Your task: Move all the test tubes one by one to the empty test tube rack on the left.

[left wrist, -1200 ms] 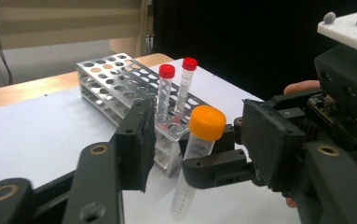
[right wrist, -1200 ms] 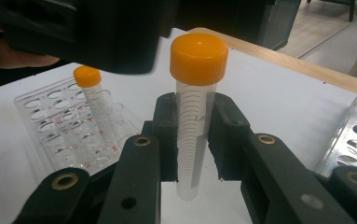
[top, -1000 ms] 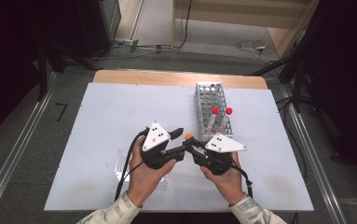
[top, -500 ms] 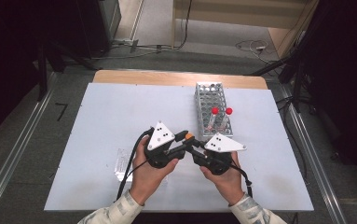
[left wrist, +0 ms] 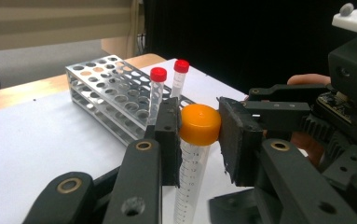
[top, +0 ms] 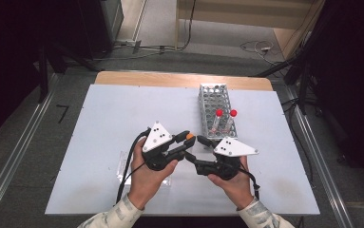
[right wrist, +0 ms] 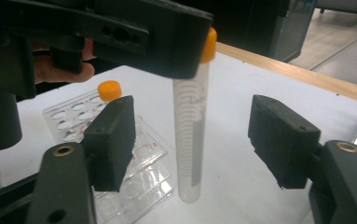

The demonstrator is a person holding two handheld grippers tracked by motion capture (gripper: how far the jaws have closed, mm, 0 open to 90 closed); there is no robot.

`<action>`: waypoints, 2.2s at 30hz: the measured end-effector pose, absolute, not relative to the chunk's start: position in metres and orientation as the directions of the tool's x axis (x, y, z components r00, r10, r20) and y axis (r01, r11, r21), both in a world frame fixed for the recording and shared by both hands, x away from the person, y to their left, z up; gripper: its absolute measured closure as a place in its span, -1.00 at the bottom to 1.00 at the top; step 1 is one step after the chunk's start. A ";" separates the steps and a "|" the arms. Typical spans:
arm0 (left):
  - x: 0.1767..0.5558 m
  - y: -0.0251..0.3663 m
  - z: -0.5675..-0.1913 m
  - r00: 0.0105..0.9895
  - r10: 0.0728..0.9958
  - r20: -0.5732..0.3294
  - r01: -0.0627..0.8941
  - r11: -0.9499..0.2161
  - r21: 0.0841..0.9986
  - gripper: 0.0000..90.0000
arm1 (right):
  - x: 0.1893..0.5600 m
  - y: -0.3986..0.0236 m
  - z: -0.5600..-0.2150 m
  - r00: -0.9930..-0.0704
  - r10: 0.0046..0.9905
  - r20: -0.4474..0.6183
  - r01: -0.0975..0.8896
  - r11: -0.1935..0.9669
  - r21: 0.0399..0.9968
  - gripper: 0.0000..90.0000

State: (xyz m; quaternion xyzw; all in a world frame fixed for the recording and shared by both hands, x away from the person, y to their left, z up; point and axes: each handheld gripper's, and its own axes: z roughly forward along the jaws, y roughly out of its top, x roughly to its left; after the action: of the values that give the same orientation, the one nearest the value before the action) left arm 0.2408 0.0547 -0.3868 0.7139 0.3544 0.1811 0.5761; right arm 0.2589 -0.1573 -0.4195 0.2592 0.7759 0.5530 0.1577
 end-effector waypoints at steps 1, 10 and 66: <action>0.240 0.055 -0.386 0.685 0.713 -0.149 0.297 -0.087 0.951 0.58 | 0.258 -0.159 -0.419 -0.816 0.576 0.043 0.226 0.250 0.942 -0.37; 0.228 0.071 -0.373 0.666 0.730 -0.151 0.288 -0.065 0.955 0.58 | 0.252 -0.166 -0.418 -0.836 0.548 0.039 0.205 0.245 0.948 -0.45; 0.208 0.159 -0.407 0.456 0.881 -0.125 0.319 -0.031 0.947 0.58 | 0.261 -0.177 -0.428 -0.803 0.594 0.049 0.246 0.255 0.935 -0.42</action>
State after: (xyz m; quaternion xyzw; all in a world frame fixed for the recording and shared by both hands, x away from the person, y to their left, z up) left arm 0.2077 0.1588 -0.4066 0.6675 0.4495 0.2642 0.5316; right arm 0.2611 -0.1767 -0.4277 0.2708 0.7761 0.5469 0.1590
